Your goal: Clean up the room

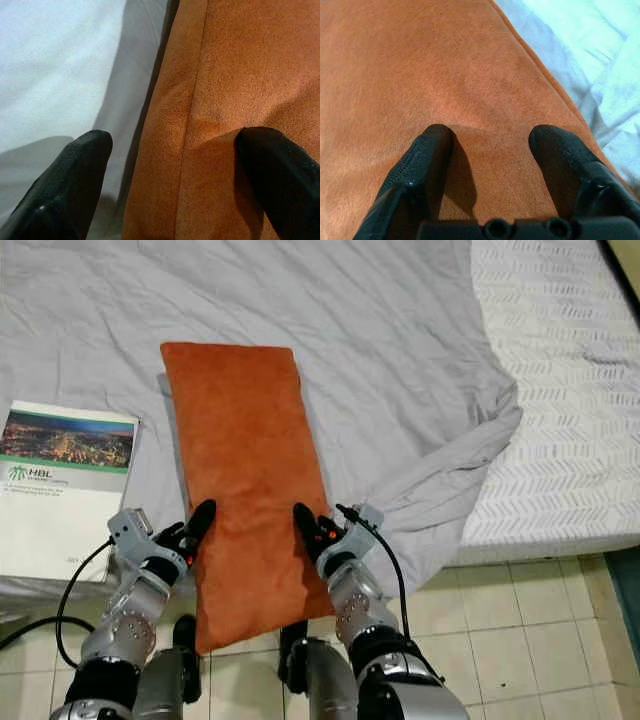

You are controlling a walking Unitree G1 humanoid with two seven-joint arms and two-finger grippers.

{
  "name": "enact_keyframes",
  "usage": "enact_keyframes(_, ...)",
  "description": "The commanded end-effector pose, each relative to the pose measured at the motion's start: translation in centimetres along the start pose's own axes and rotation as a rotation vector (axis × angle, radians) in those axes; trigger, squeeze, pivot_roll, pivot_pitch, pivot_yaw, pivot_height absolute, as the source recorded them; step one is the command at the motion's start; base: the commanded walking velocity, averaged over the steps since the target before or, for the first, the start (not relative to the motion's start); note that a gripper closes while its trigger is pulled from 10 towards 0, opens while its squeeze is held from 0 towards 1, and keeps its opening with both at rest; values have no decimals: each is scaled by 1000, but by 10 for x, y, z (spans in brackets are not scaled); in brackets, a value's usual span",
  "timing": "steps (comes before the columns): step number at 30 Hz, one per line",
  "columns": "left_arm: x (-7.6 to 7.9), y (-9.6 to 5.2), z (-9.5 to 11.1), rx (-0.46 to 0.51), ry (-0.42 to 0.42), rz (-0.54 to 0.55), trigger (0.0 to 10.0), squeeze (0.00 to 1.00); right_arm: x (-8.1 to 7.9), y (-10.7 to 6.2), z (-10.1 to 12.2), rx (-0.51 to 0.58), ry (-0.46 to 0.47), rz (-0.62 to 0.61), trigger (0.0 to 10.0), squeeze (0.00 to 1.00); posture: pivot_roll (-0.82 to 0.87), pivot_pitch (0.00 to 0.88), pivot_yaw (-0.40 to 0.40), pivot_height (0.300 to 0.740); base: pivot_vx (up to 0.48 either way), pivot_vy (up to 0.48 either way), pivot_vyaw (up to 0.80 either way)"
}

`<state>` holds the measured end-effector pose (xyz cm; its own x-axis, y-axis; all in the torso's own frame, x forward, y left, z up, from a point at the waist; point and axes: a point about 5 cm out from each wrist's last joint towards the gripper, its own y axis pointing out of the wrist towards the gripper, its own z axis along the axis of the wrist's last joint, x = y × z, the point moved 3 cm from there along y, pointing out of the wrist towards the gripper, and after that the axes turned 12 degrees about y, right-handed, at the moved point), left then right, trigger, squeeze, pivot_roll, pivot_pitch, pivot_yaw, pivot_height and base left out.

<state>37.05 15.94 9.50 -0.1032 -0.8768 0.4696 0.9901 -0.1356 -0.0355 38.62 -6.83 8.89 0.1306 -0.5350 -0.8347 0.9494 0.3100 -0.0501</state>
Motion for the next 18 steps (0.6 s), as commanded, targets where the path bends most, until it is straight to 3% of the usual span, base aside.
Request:
enact_keyframes(1,10,-2,-26,-91,-27,-41,10000,0,14,-8,-35,-57,166,-105,10000,0,34,747,-193,740,0,0,0)
enact_keyframes(4,16,0,-25,-89,-19,-71,10000,0,16,-10,-38,-61,195,-118,10000,0,38,748,-188,740,0,0,0)
enact_keyframes(8,21,-5,-8,-40,32,-94,10000,0,21,-14,-48,-84,220,-147,10000,0,63,750,-169,740,0,0,0)
enact_keyframes(13,19,-24,27,63,97,-87,10000,0,20,-16,-56,-93,239,-158,10000,0,71,743,-162,740,0,0,0)
enact_keyframes(15,27,-32,47,115,87,-104,10000,0,18,-15,-58,-93,267,-157,10000,0,73,743,-163,740,0,0,0)
enact_keyframes(18,34,-36,49,121,54,-123,10000,0,16,-15,-60,-98,281,-153,10000,0,79,745,-165,740,0,0,0)
